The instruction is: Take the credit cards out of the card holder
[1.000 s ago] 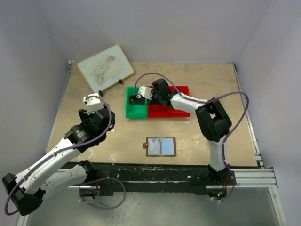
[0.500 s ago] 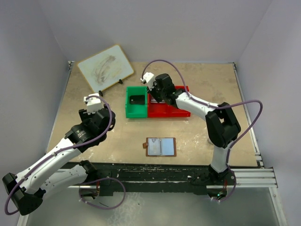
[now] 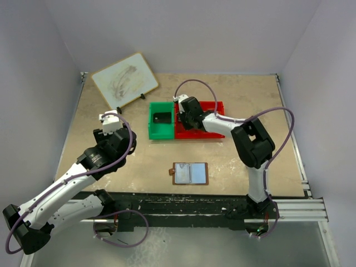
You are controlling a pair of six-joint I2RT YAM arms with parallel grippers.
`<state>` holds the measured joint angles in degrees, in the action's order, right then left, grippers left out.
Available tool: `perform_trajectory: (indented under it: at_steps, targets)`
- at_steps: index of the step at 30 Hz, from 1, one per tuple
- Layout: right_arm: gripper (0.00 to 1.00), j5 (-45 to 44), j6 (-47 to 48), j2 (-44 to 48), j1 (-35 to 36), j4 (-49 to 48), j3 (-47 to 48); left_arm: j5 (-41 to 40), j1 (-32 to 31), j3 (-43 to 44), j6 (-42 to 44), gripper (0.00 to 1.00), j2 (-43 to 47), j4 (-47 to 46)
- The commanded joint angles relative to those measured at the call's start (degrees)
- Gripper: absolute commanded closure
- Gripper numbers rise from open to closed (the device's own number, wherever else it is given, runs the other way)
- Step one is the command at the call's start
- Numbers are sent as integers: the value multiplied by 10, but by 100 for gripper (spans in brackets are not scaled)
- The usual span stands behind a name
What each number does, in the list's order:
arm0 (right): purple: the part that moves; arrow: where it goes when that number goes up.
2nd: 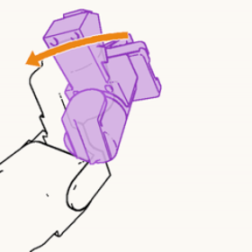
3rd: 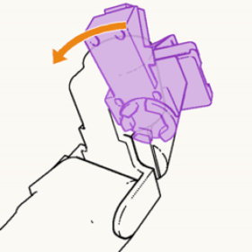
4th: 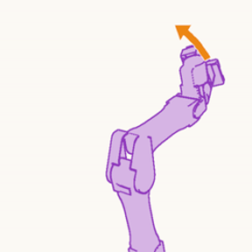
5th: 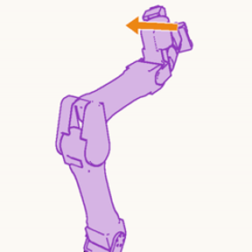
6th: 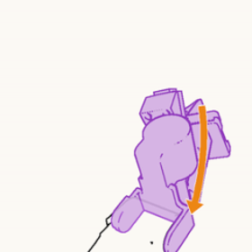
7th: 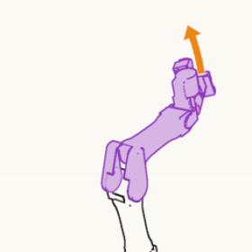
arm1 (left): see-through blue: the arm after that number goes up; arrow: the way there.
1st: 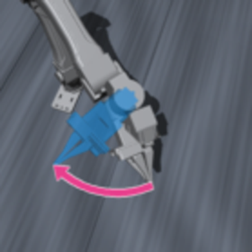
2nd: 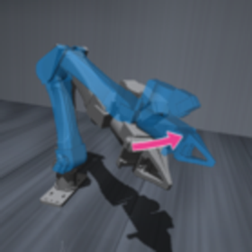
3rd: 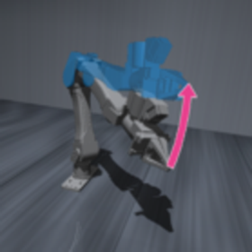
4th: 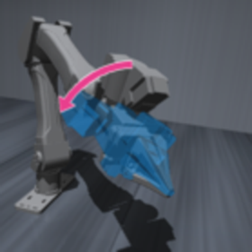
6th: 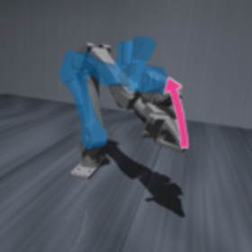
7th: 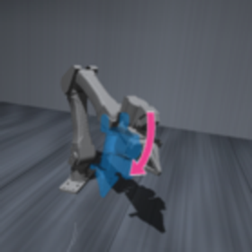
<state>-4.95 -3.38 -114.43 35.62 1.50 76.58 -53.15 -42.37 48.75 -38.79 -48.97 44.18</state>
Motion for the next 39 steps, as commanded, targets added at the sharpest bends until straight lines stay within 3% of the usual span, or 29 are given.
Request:
perform_trajectory:
  at_steps: [1, 19, 32, 39]
  targets:
    - [96, -67, -50, -5, 3, -5, 17, -2, 4, 14, 6, 31, 1, -16]
    - [90, -185, -141, -56, 9, -52, 32, -2, 4, 14, 7, 31, -8, -16]
    - [86, -162, -204, -81, 12, -68, 17, 1, 4, 14, 7, 31, -14, -16]
    - [85, -152, -209, -50, 12, -76, -5, 1, 4, 14, 7, 31, -13, -15]
